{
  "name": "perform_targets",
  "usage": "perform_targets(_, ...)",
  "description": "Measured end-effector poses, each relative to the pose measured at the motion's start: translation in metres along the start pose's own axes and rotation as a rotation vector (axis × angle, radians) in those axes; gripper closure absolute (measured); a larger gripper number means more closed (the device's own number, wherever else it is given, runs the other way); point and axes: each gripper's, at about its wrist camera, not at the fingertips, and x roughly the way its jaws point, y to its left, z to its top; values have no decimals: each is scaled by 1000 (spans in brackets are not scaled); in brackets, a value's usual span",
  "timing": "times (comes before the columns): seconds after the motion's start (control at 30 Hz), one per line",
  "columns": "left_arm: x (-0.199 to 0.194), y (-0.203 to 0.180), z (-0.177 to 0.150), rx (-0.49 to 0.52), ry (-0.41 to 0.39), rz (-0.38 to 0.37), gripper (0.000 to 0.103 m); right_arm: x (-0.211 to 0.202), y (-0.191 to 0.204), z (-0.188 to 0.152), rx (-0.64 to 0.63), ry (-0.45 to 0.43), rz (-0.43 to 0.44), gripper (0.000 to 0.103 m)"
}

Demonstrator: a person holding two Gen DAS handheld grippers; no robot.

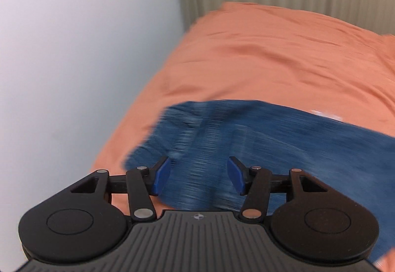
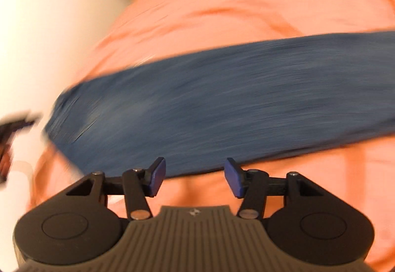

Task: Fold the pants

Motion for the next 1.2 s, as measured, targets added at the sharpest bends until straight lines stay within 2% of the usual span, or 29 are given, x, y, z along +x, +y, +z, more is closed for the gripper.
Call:
perform_targets(0.2, -16, -78, -4, 166, 42, -167, 44, -70, -111, 31, 211, -125, -168, 54)
perform_targets(0.3, -25, -111, -17, 237, 77, -248, 46, -93, -147, 40, 263, -177, -227, 59)
perform_targets(0.4, -29, -138, -34, 280, 100, -289, 46, -104, -174, 46, 321, -229, -253, 60)
perform_targets(0.5, -26, -162, -51, 324, 138, -289, 46, -112, -202, 50, 399, -274, -266, 60)
perform_targets(0.6, -12, -179, -63, 361, 166, -256, 46, -116, -241, 50, 492, -292, -257, 61)
perform_targets(0.77, 13, -181, -77, 329, 250, -200, 47, -94, -280, 54, 569, -285, -272, 66)
perform_targets(0.83, 19, -178, -80, 299, 267, -199, 46, -82, -296, 55, 614, -280, -243, 67)
perform_targets(0.93, 22, -172, -80, 258, 285, -206, 45, -62, -323, 54, 711, -280, -203, 80)
perform_targets(1.0, 24, -171, -80, 258, 290, -206, 45, -60, -328, 53, 737, -279, -200, 100)
perform_targets(1.07, 24, -174, -82, 284, 289, -202, 45, -66, -323, 56, 709, -291, -194, 103)
perform_targets(1.17, 28, -175, -85, 307, 295, -205, 45, -102, -293, 63, 609, -373, -145, 103)
perform_targets(1.2, 30, -175, -86, 314, 300, -206, 45, -111, -283, 65, 560, -388, -166, 103)
